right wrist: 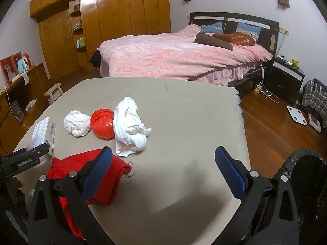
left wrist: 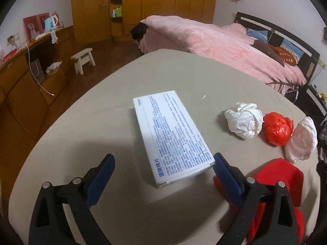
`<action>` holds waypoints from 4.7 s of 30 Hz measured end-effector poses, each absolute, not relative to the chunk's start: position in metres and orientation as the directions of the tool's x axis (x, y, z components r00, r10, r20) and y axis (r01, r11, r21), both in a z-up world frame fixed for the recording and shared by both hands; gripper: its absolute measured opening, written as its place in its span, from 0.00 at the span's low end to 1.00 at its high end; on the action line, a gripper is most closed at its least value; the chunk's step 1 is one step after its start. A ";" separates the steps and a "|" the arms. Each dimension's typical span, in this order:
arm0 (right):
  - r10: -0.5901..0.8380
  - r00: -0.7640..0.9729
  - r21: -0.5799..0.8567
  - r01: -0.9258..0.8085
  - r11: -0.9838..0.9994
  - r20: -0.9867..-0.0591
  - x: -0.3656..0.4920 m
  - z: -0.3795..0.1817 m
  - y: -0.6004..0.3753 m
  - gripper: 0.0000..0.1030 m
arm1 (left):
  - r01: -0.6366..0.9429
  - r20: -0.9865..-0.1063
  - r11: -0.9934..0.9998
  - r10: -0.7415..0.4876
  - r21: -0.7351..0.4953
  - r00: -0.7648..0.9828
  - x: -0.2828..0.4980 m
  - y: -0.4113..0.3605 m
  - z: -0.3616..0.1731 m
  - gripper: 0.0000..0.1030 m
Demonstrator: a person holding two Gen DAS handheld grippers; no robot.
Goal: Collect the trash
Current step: 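Lower the left tool onto the white medicine box and close it, then grasp the crumpled white cloth with the right tool while the left tool holds the box, then carry the box and white cloth over the bin and open both tools, then move both tools back to the table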
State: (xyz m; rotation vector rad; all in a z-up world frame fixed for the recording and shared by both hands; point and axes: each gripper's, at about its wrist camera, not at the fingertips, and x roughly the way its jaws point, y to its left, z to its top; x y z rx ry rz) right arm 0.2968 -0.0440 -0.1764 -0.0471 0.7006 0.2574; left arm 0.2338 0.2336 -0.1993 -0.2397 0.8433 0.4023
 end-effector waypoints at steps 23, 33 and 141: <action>0.256 0.744 0.052 -0.286 0.957 -0.618 0.305 -0.169 -0.027 0.94 | -0.354 -0.716 0.927 0.165 -0.121 0.678 0.240 0.229 -0.185 0.58; 0.301 0.677 0.058 -0.358 0.932 -0.672 0.333 -0.174 -0.003 0.59 | -0.334 -0.706 0.933 0.145 -0.136 0.693 0.243 0.223 -0.180 0.57; 0.220 0.812 0.111 -0.190 0.975 -0.541 0.203 -0.097 -0.140 0.95 | -0.033 -0.558 0.997 -0.015 -0.075 0.830 0.185 0.118 -0.112 0.93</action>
